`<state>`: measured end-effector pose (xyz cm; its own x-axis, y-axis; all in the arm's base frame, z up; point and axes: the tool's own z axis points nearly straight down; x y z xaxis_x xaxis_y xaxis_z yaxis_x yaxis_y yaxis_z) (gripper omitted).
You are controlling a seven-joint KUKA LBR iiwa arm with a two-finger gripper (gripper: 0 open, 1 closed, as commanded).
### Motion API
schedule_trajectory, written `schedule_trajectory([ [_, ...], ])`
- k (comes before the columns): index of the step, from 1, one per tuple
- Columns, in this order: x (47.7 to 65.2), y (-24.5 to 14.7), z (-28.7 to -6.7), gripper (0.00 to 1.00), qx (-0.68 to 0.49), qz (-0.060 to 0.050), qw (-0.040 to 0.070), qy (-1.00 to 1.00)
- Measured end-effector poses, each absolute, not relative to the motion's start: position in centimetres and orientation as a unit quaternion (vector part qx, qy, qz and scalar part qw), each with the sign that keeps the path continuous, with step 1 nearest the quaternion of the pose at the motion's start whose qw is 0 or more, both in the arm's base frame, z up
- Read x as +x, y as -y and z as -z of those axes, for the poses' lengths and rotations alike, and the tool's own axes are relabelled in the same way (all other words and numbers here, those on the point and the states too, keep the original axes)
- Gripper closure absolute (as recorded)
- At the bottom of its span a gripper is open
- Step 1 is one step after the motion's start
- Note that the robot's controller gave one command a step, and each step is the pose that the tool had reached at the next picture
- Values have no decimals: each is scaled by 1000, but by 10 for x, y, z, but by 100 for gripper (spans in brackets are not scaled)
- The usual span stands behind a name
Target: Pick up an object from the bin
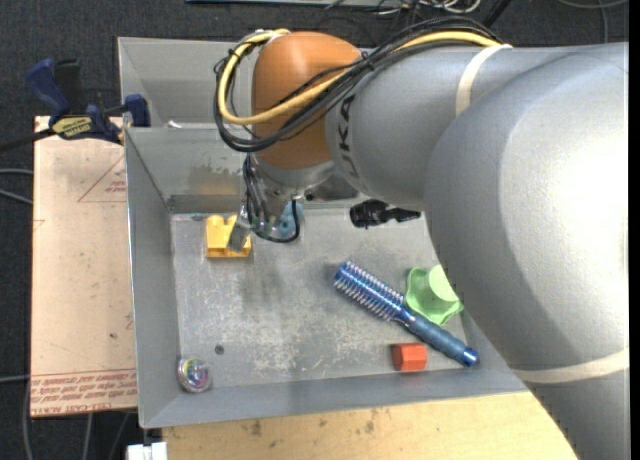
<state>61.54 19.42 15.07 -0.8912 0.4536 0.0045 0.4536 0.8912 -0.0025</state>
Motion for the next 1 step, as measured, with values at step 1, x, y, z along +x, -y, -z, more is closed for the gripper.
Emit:
schedule_trajectory([
  [1,620,-193,-99,100,-280,0,2,960],
])
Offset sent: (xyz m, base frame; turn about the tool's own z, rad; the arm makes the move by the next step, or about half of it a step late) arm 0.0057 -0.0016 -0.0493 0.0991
